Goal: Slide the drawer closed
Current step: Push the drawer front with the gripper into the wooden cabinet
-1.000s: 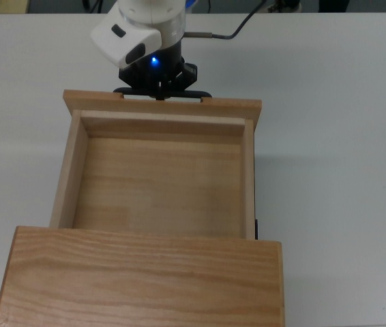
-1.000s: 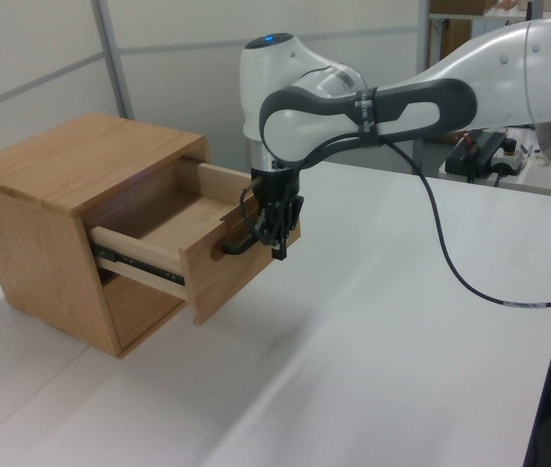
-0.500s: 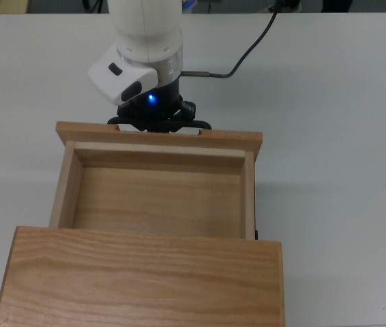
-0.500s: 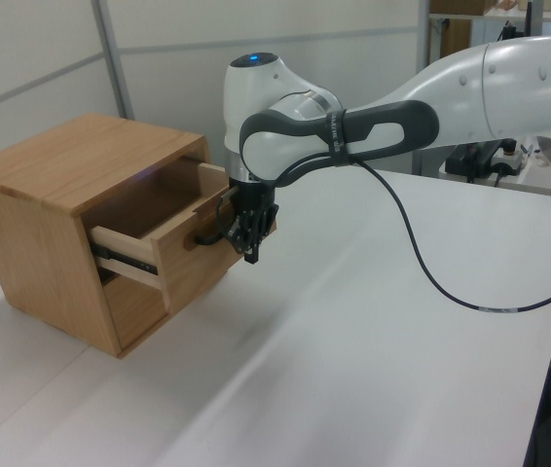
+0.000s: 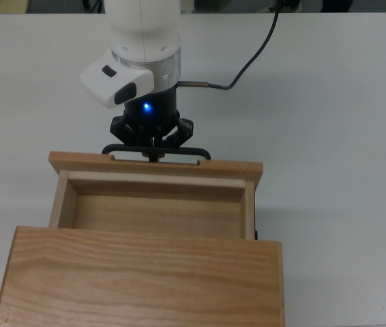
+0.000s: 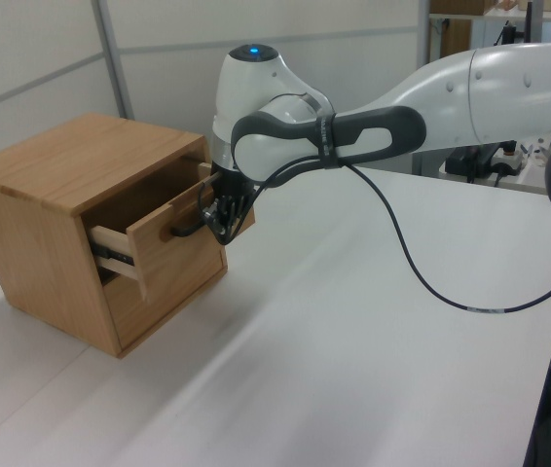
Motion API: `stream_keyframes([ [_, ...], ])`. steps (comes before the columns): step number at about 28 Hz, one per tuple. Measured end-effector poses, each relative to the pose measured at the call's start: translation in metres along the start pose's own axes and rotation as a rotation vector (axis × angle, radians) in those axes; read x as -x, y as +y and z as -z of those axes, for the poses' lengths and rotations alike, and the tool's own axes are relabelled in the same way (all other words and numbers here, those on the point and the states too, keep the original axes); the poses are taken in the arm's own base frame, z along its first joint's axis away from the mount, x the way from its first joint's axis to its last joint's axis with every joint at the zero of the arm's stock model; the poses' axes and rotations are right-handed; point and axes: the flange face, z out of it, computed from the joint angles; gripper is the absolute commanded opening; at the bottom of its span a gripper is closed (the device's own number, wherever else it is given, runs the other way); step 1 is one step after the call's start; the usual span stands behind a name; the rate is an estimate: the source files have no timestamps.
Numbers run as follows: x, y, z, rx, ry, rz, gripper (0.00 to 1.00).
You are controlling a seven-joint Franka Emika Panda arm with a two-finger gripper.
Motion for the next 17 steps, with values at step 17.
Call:
stream_keyframes([
  [17,-0.032,0.008,-0.033,0.000,0.302,-0.001,0.00],
])
